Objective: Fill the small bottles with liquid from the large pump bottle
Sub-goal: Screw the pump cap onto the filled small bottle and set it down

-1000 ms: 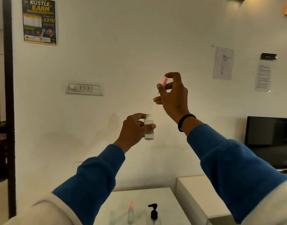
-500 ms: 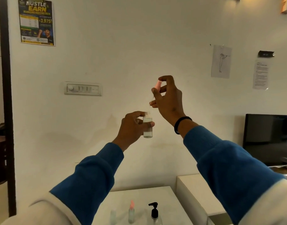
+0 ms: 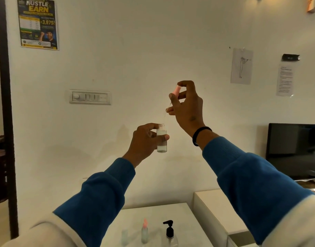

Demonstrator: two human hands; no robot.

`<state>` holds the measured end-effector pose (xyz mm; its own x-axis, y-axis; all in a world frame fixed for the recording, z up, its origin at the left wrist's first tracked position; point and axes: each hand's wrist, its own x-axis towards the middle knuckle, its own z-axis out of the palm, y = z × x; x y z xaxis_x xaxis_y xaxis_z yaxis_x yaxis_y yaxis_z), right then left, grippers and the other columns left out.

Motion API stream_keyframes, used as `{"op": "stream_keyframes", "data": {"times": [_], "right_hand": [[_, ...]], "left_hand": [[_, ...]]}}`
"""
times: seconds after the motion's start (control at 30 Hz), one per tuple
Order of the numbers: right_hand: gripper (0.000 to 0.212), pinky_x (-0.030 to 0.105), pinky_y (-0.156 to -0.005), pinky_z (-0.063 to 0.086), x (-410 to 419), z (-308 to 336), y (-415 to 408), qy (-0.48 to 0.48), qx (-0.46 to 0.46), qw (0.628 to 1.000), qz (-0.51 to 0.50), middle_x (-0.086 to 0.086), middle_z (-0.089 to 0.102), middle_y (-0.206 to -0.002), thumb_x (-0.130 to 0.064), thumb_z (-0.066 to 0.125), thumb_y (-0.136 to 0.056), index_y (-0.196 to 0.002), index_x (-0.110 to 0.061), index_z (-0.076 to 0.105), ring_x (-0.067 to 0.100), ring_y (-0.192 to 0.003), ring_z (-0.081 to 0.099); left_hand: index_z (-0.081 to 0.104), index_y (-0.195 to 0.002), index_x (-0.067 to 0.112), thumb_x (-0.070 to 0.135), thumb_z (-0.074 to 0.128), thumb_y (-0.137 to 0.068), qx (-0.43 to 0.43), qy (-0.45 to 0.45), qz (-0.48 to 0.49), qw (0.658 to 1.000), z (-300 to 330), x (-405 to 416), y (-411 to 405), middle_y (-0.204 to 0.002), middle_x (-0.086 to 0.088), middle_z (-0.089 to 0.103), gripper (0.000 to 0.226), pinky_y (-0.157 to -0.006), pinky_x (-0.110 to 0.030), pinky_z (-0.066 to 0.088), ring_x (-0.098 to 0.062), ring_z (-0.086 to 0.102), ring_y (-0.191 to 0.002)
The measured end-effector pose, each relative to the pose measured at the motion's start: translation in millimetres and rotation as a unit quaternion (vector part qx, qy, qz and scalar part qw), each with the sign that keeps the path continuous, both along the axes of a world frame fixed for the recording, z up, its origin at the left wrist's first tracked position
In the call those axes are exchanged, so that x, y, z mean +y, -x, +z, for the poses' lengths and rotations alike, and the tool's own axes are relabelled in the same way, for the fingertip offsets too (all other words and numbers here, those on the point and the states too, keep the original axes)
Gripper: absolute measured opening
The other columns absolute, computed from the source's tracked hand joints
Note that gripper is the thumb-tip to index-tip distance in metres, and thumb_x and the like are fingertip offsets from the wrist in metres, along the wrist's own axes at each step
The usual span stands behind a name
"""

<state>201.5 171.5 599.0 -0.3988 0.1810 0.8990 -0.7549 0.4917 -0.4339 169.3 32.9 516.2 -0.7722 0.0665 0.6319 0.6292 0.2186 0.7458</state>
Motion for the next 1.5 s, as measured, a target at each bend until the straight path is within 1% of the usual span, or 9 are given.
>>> {"op": "stream_keyframes", "data": {"times": [0.1, 0.4, 0.57, 0.63, 0.8, 1.0, 1.13, 1.3, 1.5], "right_hand": [[0.034, 0.037, -0.067, 0.063, -1.4, 2.8, 0.7, 0.004, 0.013, 1.000, -0.004, 0.006, 0.065, -0.103, -0.019, 0.061, -0.099, -0.128, -0.018, 0.044, 0.016, -0.059, 0.071], [0.033, 0.035, -0.069, 0.063, -6.0, -12.3, 1.8, -0.081, -0.029, 0.996, -0.020, -0.001, 0.064, -0.097, -0.021, 0.061, -0.099, -0.128, -0.020, 0.045, 0.011, -0.058, 0.070], [0.032, 0.040, -0.077, 0.060, -7.1, -21.5, 6.5, -0.108, -0.045, 0.992, -0.038, 0.001, 0.067, -0.094, -0.024, 0.063, -0.096, -0.124, -0.024, 0.047, 0.020, -0.075, 0.070], [0.031, 0.037, -0.076, 0.060, -7.9, -24.6, 7.5, -0.116, -0.052, 0.991, -0.039, 0.001, 0.067, -0.094, -0.025, 0.063, -0.096, -0.123, -0.024, 0.047, 0.019, -0.077, 0.070], [0.032, 0.015, -0.063, 0.048, -6.8, -31.9, 8.4, -0.132, -0.073, 0.988, -0.043, -0.005, 0.066, -0.086, -0.027, 0.067, -0.094, -0.121, -0.023, 0.049, 0.007, -0.073, 0.064], [0.032, 0.013, -0.063, 0.048, -7.5, -40.5, 9.3, -0.140, -0.098, 0.985, -0.029, -0.004, 0.066, -0.080, -0.022, 0.071, -0.091, -0.118, -0.024, 0.053, 0.007, -0.071, 0.065], [0.031, 0.011, -0.061, 0.046, -9.8, -40.3, 7.6, -0.124, -0.116, 0.985, -0.021, -0.004, 0.067, -0.088, -0.019, 0.074, -0.088, -0.113, -0.023, 0.057, 0.006, -0.076, 0.065], [0.027, 0.009, -0.060, 0.045, -13.0, -39.8, 5.1, -0.113, -0.120, 0.986, -0.020, -0.002, 0.066, -0.097, -0.011, 0.071, -0.087, -0.109, -0.021, 0.059, 0.009, -0.081, 0.066], [0.024, 0.007, -0.057, 0.043, -10.8, -39.1, 6.0, -0.098, -0.131, 0.986, -0.031, -0.001, 0.067, -0.088, -0.009, 0.070, -0.087, -0.105, -0.021, 0.060, 0.007, -0.076, 0.064]], "left_hand": [[0.064, -0.125, 0.011, 0.024, 0.085, -0.081, -0.006, 0.001, -0.001, 1.000, -0.6, 0.5, 0.9, -0.105, -0.013, 0.075, 0.050, -0.078, -0.048, 0.064, -0.028, 0.075, -0.092], [0.065, -0.125, 0.011, 0.025, 0.084, -0.081, -0.008, -0.006, -0.007, 1.000, 1.9, 1.7, 0.9, -0.102, -0.012, 0.075, 0.050, -0.082, -0.050, 0.063, -0.028, 0.074, -0.092], [0.066, -0.123, 0.013, 0.024, 0.084, -0.082, -0.009, -0.008, -0.010, 1.000, 2.9, 1.3, -0.8, -0.099, -0.011, 0.076, 0.046, -0.082, -0.049, 0.063, -0.026, 0.075, -0.090], [0.066, -0.123, 0.013, 0.023, 0.083, -0.083, -0.010, -0.010, -0.006, 1.000, 2.6, 0.1, -0.3, -0.100, -0.011, 0.076, 0.045, -0.082, -0.048, 0.063, -0.026, 0.075, -0.090], [0.068, -0.122, 0.013, 0.030, 0.084, -0.082, -0.001, 0.000, 0.019, 1.000, 2.3, -2.3, 3.0, -0.102, -0.011, 0.076, 0.047, -0.083, -0.051, 0.062, -0.028, 0.075, -0.091], [0.069, -0.121, 0.014, 0.032, 0.084, -0.081, 0.006, 0.020, 0.033, 0.999, -0.8, -2.7, 5.5, -0.098, -0.009, 0.076, 0.047, -0.083, -0.053, 0.061, -0.028, 0.075, -0.089], [0.069, -0.122, 0.012, 0.029, 0.082, -0.083, 0.009, 0.022, 0.041, 0.999, -1.8, -1.2, 3.6, -0.100, -0.009, 0.076, 0.044, -0.083, -0.052, 0.061, -0.028, 0.074, -0.091], [0.068, -0.124, 0.011, 0.025, 0.081, -0.084, -0.003, 0.007, 0.050, 0.999, -1.4, -0.2, 2.3, -0.103, -0.011, 0.075, 0.044, -0.085, -0.052, 0.061, -0.028, 0.074, -0.093], [0.068, -0.125, 0.009, 0.025, 0.083, -0.082, -0.004, 0.008, 0.057, 0.998, -0.8, 3.3, -3.5, -0.105, -0.012, 0.075, 0.048, -0.087, -0.051, 0.060, -0.028, 0.073, -0.094]]}}
